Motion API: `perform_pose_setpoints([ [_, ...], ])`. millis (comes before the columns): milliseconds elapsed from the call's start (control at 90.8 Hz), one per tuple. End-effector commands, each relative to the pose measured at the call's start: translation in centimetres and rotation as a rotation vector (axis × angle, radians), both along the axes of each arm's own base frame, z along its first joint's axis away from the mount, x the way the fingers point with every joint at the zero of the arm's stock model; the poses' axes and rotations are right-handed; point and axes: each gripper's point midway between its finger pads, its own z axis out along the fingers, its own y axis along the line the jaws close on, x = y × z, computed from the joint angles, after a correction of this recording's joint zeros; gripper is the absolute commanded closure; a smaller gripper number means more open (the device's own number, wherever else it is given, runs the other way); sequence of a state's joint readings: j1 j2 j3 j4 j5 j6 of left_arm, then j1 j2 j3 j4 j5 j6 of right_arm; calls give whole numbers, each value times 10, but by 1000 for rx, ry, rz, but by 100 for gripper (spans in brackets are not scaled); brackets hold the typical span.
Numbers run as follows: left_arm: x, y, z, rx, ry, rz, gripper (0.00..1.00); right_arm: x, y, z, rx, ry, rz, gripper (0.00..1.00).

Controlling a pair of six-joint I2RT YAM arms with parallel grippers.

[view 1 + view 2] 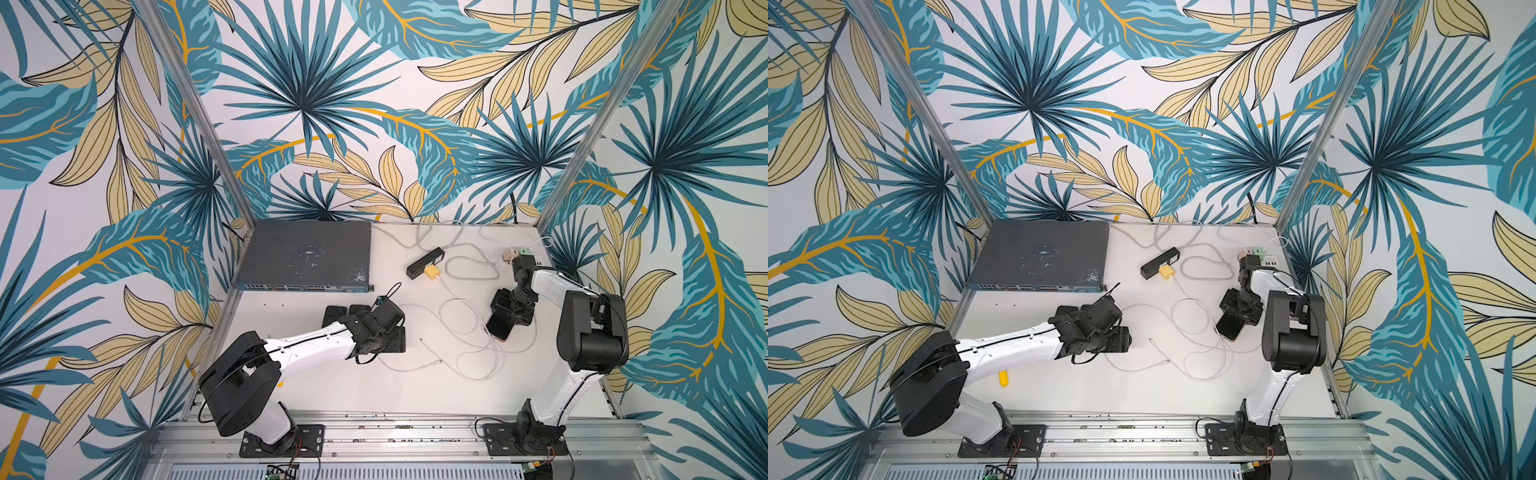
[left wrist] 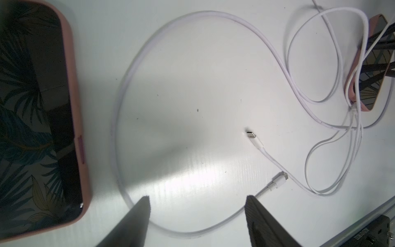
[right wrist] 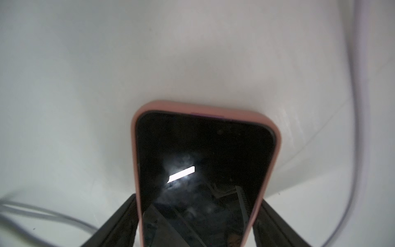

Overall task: Unplug the charging cable from the phone
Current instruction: Pick up the phone at the center of the board.

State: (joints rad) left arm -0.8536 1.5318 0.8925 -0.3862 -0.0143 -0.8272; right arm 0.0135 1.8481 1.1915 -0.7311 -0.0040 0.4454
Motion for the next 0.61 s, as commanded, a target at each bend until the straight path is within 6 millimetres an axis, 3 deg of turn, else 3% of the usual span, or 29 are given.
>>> perform_pose_setpoints([
  [0,1,-1,-2,-7,6,6,27,-6,6,9,28,24,2,32],
  [386,5,-7,6,-17,-5,-16,27,-3,5,35,25,-32,-6,32],
  [595,6,-20,16,-40,-2,-55,27,-3,4,51,25,-61,-6,33],
])
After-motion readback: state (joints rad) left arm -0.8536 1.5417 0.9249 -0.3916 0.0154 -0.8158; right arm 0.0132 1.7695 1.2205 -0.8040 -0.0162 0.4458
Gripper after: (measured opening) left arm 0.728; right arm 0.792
